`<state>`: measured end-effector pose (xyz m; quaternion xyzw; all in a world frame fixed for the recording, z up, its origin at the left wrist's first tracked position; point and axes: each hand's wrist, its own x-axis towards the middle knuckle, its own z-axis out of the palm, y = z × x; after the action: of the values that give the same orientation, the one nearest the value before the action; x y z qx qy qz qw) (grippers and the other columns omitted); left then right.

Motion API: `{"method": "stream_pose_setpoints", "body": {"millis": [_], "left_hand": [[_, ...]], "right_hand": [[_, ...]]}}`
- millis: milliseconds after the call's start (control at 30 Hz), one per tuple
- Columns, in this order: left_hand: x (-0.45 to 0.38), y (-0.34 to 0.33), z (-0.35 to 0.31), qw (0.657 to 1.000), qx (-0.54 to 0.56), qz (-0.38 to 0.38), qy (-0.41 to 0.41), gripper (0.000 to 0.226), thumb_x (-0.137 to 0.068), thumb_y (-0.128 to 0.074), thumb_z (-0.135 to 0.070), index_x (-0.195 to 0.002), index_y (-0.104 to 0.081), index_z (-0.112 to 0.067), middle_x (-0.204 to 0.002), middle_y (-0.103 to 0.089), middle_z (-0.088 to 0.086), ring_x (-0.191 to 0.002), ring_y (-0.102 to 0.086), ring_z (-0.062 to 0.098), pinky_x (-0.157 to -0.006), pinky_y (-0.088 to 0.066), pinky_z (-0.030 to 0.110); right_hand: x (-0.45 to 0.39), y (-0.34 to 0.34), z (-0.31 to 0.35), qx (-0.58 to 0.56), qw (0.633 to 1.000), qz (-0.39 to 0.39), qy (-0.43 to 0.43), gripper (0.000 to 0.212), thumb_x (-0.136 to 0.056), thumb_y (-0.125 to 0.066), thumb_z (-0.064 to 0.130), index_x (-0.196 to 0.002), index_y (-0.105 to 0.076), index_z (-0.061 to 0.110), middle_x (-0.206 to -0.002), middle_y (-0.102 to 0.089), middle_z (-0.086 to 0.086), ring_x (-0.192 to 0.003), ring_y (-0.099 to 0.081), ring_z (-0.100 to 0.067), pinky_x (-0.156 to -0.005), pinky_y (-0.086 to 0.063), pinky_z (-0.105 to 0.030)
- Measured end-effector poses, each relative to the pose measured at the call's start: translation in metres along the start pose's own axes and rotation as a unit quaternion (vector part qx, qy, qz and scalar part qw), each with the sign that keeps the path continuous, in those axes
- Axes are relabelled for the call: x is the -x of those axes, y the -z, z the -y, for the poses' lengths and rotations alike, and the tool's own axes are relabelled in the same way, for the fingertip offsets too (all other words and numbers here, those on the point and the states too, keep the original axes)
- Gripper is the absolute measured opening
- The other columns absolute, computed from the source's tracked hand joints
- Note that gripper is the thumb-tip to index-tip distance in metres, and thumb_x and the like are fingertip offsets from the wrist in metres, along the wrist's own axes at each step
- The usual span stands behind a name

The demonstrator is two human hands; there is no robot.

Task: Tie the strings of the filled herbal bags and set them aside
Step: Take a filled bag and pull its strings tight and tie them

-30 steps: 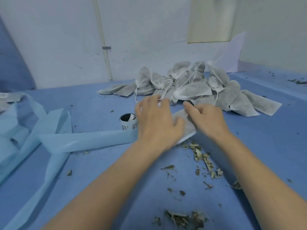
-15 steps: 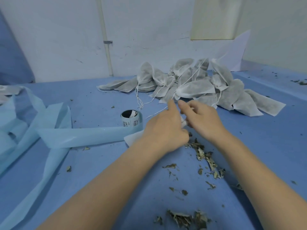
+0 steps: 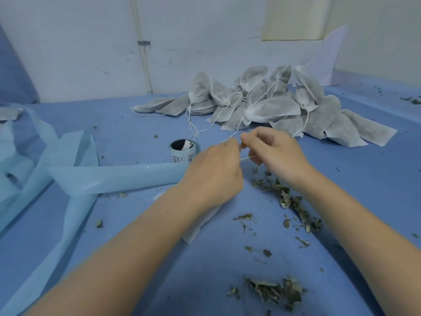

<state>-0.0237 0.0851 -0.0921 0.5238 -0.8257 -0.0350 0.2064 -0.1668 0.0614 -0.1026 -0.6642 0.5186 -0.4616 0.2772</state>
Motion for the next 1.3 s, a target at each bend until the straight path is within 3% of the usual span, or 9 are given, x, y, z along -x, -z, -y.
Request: {"method": "stream_pose_setpoints", "body": {"millis": [133, 233, 333, 467, 567, 700, 867, 1100, 1300], "left_hand": [[0.011, 0.006, 0.011, 0.999, 0.024, -0.003, -0.042, 0.014, -0.091, -0.042, -0.024, -0.1, -0.051, -0.018, -0.093, -0.055, 0.001, -0.087, -0.05, 0.023, -0.066, -0.037, 0.033], [0.015, 0.007, 0.016, 0.996, 0.058, -0.032, -0.054, 0.022, -0.094, -0.041, -0.039, -0.094, -0.053, -0.021, -0.085, -0.057, 0.0, -0.082, -0.051, 0.022, -0.07, -0.041, 0.036], [0.013, 0.004, 0.021, 0.994, 0.083, -0.053, -0.047, 0.024, -0.098, -0.037, -0.035, -0.09, -0.051, -0.018, -0.083, -0.056, 0.001, -0.084, -0.051, 0.024, -0.077, -0.04, 0.042], [0.011, -0.001, 0.021, 0.978, 0.181, -0.101, -0.012, 0.022, -0.098, -0.04, -0.023, -0.082, -0.052, -0.015, -0.082, -0.059, 0.0, -0.084, -0.053, 0.022, -0.08, -0.04, 0.039], [0.011, -0.003, 0.021, 0.957, 0.259, -0.129, 0.034, 0.023, -0.097, -0.043, -0.017, -0.078, -0.057, -0.016, -0.071, -0.058, -0.011, -0.077, -0.054, 0.01, -0.072, -0.038, 0.02], [0.012, 0.0, 0.017, 0.913, 0.364, -0.171, 0.07, 0.013, -0.093, -0.054, -0.016, -0.085, -0.058, -0.025, -0.069, -0.064, -0.016, -0.068, -0.053, -0.005, -0.066, -0.037, 0.006], [0.017, 0.002, 0.015, 0.828, 0.493, -0.229, 0.138, 0.012, -0.082, -0.068, -0.013, -0.075, -0.064, -0.022, -0.076, -0.072, -0.006, -0.083, -0.066, 0.005, -0.083, -0.048, 0.022], [0.017, 0.0, 0.016, 0.864, 0.435, -0.208, 0.146, 0.006, -0.083, -0.069, -0.024, -0.078, -0.068, -0.023, -0.077, -0.071, -0.015, -0.084, -0.065, 0.002, -0.084, -0.048, 0.026], [0.017, -0.002, 0.017, 0.882, 0.403, -0.196, 0.149, 0.012, -0.086, -0.066, -0.03, -0.08, -0.07, -0.02, -0.075, -0.07, -0.013, -0.081, -0.064, 0.005, -0.078, -0.046, 0.022]], "right_hand": [[0.003, -0.001, 0.003, 0.03, 0.999, 0.004, -0.021, 0.047, -0.09, -0.056, 0.048, -0.054, -0.068, 0.022, -0.061, -0.061, -0.013, -0.061, -0.051, -0.016, -0.075, -0.053, -0.044], [0.005, -0.003, 0.008, 0.051, 0.997, 0.002, -0.063, 0.055, -0.092, -0.054, 0.045, -0.042, -0.061, 0.023, -0.051, -0.056, -0.008, -0.049, -0.042, -0.012, -0.047, -0.038, -0.024], [0.004, -0.006, 0.014, -0.084, 0.982, 0.018, -0.166, 0.054, -0.092, -0.053, 0.035, -0.04, -0.051, 0.02, -0.041, -0.037, 0.009, -0.04, -0.023, -0.01, -0.037, -0.02, -0.018], [0.006, -0.013, 0.018, -0.403, 0.868, 0.065, -0.282, 0.044, -0.088, -0.044, 0.021, -0.045, -0.054, 0.015, -0.043, -0.023, 0.009, -0.038, -0.013, -0.006, -0.036, -0.006, -0.017], [0.01, -0.018, 0.024, -0.541, 0.784, 0.087, -0.292, 0.023, -0.07, -0.043, 0.012, -0.054, -0.058, 0.009, -0.044, -0.024, 0.008, -0.045, -0.008, -0.008, -0.035, -0.007, -0.017], [0.018, -0.024, 0.031, -0.612, 0.742, 0.076, -0.263, 0.021, -0.064, -0.041, 0.005, -0.073, -0.059, 0.008, -0.043, -0.025, 0.006, -0.047, -0.007, -0.01, -0.034, -0.006, -0.017], [0.022, -0.029, 0.033, -0.593, 0.771, 0.091, -0.214, 0.041, -0.067, -0.041, 0.003, -0.09, -0.074, 0.007, -0.046, -0.028, 0.006, -0.048, -0.009, -0.01, -0.039, -0.007, -0.018], [0.024, -0.029, 0.031, -0.265, 0.956, 0.059, -0.111, 0.047, -0.081, -0.038, 0.001, -0.104, -0.073, 0.023, -0.053, -0.04, 0.005, -0.048, -0.024, -0.01, -0.039, -0.021, -0.016], [0.026, -0.029, 0.031, -0.12, 0.989, 0.077, -0.048, 0.051, -0.087, -0.04, 0.001, -0.101, -0.071, 0.039, -0.053, -0.045, 0.009, -0.046, -0.03, -0.006, -0.045, -0.029, -0.013]]}}
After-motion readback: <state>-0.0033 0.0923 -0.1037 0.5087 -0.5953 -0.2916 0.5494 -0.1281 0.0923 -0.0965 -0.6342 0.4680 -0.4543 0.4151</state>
